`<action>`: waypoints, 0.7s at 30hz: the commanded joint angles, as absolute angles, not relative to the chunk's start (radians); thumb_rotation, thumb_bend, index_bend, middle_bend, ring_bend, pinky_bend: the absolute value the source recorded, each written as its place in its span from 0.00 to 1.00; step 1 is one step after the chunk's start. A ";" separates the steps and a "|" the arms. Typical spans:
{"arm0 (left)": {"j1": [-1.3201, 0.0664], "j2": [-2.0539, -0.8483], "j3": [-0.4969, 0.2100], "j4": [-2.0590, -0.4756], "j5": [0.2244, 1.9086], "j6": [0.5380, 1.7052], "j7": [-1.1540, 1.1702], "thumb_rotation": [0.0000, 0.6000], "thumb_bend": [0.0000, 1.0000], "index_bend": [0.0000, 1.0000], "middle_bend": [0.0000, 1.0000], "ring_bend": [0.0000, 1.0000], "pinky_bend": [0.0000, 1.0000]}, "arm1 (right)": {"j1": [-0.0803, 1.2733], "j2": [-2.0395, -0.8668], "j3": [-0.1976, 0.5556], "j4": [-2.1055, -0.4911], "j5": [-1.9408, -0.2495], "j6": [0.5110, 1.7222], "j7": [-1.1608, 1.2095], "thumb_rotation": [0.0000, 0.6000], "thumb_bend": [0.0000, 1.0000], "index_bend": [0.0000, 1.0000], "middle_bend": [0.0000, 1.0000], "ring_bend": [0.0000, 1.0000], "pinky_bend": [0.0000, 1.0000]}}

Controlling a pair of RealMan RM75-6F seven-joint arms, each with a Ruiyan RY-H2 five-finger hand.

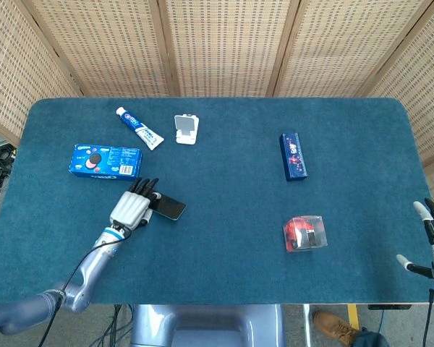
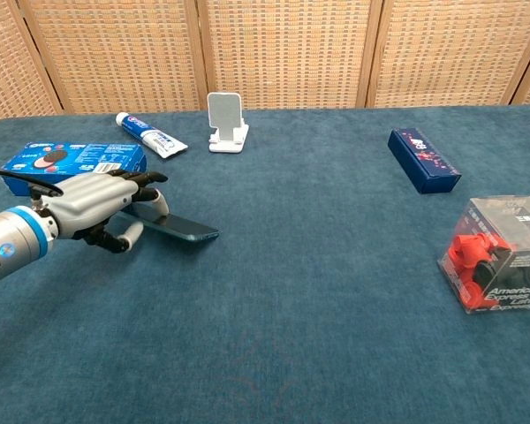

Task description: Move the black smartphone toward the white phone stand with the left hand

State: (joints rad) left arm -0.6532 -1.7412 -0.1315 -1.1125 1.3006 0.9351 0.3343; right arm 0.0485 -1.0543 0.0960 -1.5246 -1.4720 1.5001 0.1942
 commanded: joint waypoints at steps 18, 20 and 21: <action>-0.812 -1.802 -0.258 -1.059 1.145 0.842 0.513 1.00 0.62 0.25 0.00 0.00 0.00 | 0.056 -1.061 0.097 -1.516 -1.461 1.481 0.190 1.00 0.00 0.03 0.00 0.00 0.00; -0.840 -1.813 -0.285 -1.044 1.108 0.831 0.545 1.00 0.61 0.22 0.00 0.00 0.00 | 0.058 -1.062 0.099 -1.513 -1.455 1.474 0.191 1.00 0.00 0.03 0.00 0.00 0.00; -0.851 -1.817 -0.293 -1.038 1.092 0.827 0.562 1.00 0.61 0.21 0.00 0.00 0.00 | 0.059 -1.062 0.099 -1.512 -1.453 1.472 0.192 1.00 0.00 0.03 0.00 0.00 0.00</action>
State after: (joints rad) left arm -0.8262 -1.8030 -0.2704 -1.0557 1.1210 0.8403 0.5346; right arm 0.0579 -1.0617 0.0984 -1.5130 -1.4544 1.4738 0.1911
